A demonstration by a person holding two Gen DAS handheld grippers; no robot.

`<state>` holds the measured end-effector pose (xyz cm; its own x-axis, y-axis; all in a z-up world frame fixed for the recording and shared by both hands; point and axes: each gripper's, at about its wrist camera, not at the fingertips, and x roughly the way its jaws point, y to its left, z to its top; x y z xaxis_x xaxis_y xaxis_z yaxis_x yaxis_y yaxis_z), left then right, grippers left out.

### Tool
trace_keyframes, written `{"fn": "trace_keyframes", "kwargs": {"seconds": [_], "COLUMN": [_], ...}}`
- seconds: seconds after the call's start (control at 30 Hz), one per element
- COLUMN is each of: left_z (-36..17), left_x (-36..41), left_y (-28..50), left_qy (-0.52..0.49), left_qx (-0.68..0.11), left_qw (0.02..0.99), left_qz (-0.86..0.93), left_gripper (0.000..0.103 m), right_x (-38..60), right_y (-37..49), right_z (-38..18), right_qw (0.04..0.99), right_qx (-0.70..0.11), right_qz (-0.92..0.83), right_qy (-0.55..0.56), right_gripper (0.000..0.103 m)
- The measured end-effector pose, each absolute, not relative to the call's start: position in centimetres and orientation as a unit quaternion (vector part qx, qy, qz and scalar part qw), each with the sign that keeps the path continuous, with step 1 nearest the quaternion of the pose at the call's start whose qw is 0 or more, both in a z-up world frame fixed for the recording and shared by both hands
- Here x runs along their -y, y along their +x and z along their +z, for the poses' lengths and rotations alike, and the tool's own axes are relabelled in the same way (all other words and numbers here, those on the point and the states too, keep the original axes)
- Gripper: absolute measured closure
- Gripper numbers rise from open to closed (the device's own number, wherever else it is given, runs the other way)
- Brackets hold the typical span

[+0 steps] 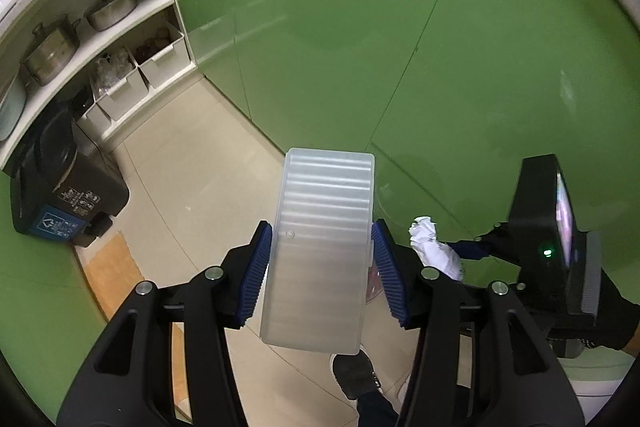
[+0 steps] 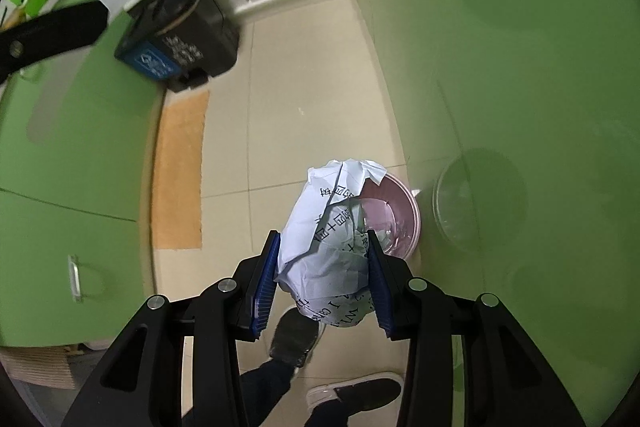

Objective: Collect trash
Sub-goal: 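Carry the clear tray and crumpled paper with both tools over the pink bin, then open the right tool to drop the paper while the left tool drops the tray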

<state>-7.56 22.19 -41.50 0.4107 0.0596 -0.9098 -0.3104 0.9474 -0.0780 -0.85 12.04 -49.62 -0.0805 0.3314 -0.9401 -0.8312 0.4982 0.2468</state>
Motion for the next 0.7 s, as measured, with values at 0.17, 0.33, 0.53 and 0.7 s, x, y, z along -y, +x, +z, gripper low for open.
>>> {"fn": "trace_keyframes", "kwargs": {"seconds": [0.17, 0.33, 0.53, 0.7], "left_z": [-44.6, -46.6, -47.4, -48.3], "left_x": [-22.6, -22.8, -22.6, -22.1], "left_y": [-7.7, -8.1, -8.2, -7.5], "left_qy": [-0.121, -0.125, -0.132, -0.133], "left_qx": [-0.538, -0.545, -0.552, -0.555], "left_qw": [0.827, 0.822, 0.817, 0.816], "left_qz": [0.110, 0.109, 0.104, 0.090], "left_gripper": [0.052, 0.052, 0.052, 0.052], "right_x": [-12.8, -12.1, -11.0, -9.6], "right_y": [-0.9, -0.4, -0.4, -0.7], "right_z": [-52.8, -54.0, -53.2, -51.6], "right_qw": [0.646, 0.658, 0.666, 0.675], "right_qx": [-0.579, -0.571, -0.568, -0.564], "right_qz": [0.449, 0.444, 0.435, 0.428], "right_qy": [-0.217, -0.209, -0.211, -0.208], "right_gripper": [0.053, 0.014, 0.006, 0.006]}}
